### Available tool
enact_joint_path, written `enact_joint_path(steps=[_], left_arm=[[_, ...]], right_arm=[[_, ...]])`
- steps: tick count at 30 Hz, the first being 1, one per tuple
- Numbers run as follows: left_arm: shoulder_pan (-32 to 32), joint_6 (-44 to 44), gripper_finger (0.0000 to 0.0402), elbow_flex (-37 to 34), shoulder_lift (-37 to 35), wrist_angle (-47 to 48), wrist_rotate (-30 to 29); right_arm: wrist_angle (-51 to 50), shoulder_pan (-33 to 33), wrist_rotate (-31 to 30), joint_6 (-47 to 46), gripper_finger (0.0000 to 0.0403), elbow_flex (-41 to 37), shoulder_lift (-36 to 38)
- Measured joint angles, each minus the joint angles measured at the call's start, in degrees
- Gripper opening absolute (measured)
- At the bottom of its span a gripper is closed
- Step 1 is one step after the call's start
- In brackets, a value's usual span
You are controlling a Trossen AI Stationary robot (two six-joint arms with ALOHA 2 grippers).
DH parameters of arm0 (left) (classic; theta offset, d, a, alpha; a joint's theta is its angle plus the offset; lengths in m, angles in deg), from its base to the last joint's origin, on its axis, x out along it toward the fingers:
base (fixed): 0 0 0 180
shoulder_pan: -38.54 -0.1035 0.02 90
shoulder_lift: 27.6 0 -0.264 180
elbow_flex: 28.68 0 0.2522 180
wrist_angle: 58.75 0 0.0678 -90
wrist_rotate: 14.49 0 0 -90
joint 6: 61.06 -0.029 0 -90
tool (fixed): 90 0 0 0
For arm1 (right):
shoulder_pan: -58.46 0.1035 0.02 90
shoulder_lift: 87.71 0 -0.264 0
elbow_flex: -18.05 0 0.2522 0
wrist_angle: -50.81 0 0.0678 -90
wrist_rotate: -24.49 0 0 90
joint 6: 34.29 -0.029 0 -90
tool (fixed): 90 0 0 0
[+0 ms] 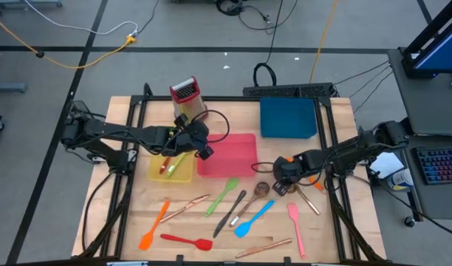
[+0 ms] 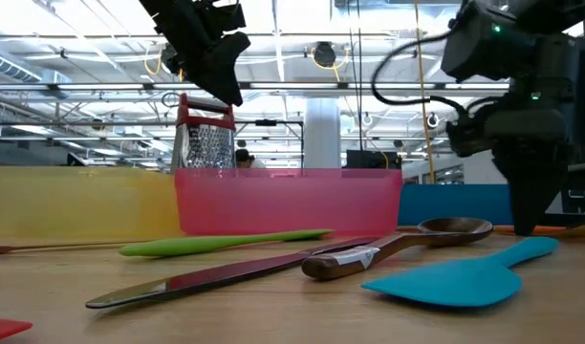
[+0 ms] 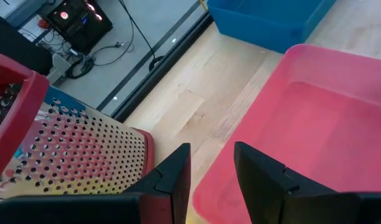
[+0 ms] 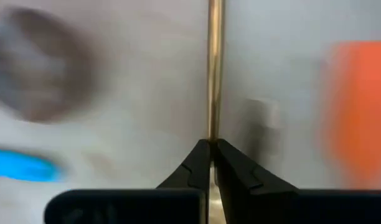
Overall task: Pick & Place Kitchen Items
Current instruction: Put the gold serving spoon into the yellow bin
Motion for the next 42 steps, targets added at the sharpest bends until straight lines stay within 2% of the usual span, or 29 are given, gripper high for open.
enact_joint_path(steps=[5, 8, 11, 14, 23, 27, 31, 33, 38, 42], left_arm=[[-0.5, 1.0, 0.0129, 0.0, 0.0, 0.1, 0.0], [-1.8, -5.0, 0.0129, 0.0, 0.0, -0.2, 0.0], [-3.2, -13.7, 0.0129, 0.0, 0.0, -0.4, 0.0], [-4.1, -18.8, 0.0129, 0.0, 0.0, -0.6, 0.9], [-5.8, -30.4, 0.0129, 0.0, 0.7, -11.2, 20.6], [-5.7, -36.9, 0.0129, 0.1, 1.7, -16.8, 26.7], [-6.0, -38.1, 0.0129, 0.1, 3.4, -19.0, 33.8], [-6.0, -36.9, 0.0129, 0.0, 3.9, -18.8, 34.6], [-6.2, -36.2, 0.0129, -0.1, 6.0, -21.9, 31.0], [-6.1, -35.8, 0.0129, -0.1, 8.1, -26.8, 32.3]], right_arm=[[-5.2, -1.6, -1.4, 0.9, 0.0006, 0.2, 7.2], [-7.1, -1.9, -3.7, 2.7, 0.0006, 0.1, 10.7], [-3.6, -1.9, -4.2, 5.2, 0.0006, 0.2, 13.3], [0.4, -1.9, -4.9, 8.7, 0.0006, 0.2, 15.2], [15.4, -2.7, -8.4, 20.1, 0.0005, 0.3, 15.5], [18.1, -3.5, -8.4, 23.6, 0.0005, 0.3, 14.3], [20.6, -4.1, -10.5, 27.8, 0.0005, 0.3, 13.6], [22.4, -4.1, -11.8, 30.6, 0.0005, 0.2, 13.6], [29.6, -4.8, -11.8, 38.3, 0.0005, 0.3, 13.7], [38.1, -4.9, -16.0, 46.1, 0.0005, 0.3, 13.7]])
